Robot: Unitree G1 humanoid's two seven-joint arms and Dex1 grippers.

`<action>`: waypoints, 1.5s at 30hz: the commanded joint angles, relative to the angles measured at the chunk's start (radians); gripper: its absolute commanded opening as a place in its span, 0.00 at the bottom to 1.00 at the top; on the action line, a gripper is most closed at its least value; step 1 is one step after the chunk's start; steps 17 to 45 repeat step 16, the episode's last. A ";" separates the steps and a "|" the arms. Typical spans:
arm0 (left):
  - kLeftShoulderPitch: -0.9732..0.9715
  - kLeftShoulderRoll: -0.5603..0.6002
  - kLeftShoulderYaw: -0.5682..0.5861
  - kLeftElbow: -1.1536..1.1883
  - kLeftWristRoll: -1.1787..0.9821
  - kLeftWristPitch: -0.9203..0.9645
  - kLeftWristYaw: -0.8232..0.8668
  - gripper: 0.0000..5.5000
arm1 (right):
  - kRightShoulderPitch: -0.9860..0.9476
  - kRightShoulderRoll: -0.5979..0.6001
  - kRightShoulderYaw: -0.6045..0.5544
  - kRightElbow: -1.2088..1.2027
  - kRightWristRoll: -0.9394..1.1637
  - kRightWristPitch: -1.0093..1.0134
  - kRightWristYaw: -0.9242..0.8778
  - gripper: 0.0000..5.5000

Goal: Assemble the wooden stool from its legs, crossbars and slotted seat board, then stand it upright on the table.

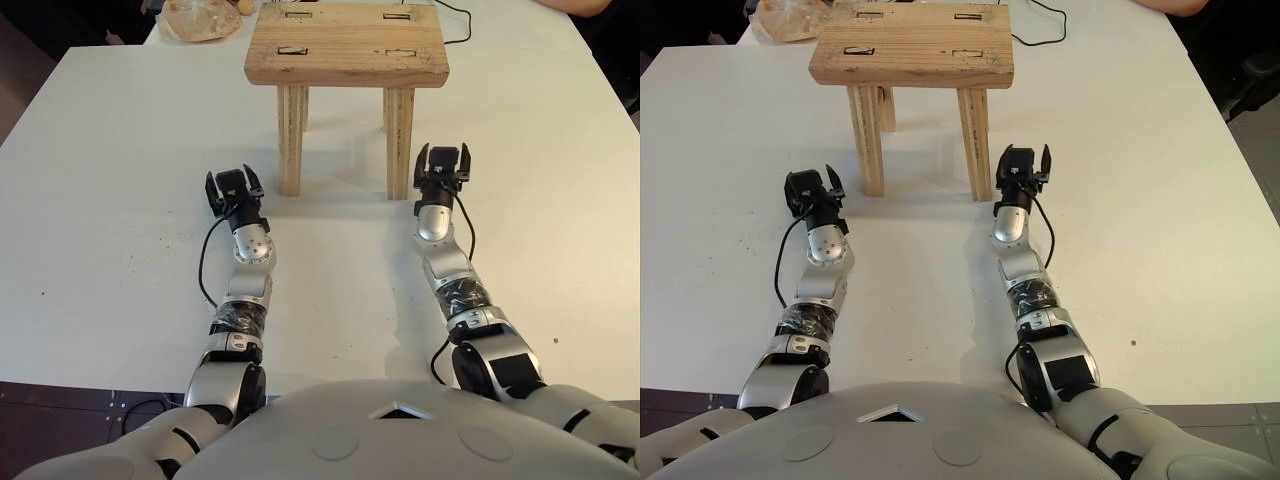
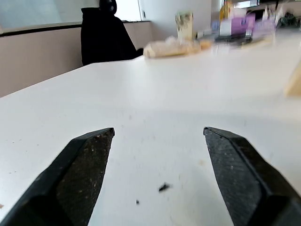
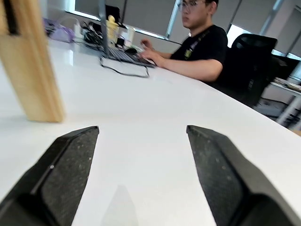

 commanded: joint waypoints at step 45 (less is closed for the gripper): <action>-0.035 0.138 0.172 -0.026 -0.096 -0.040 -0.112 0.64 | 0.163 0.114 -0.013 -0.150 -0.131 -0.095 -0.307 0.63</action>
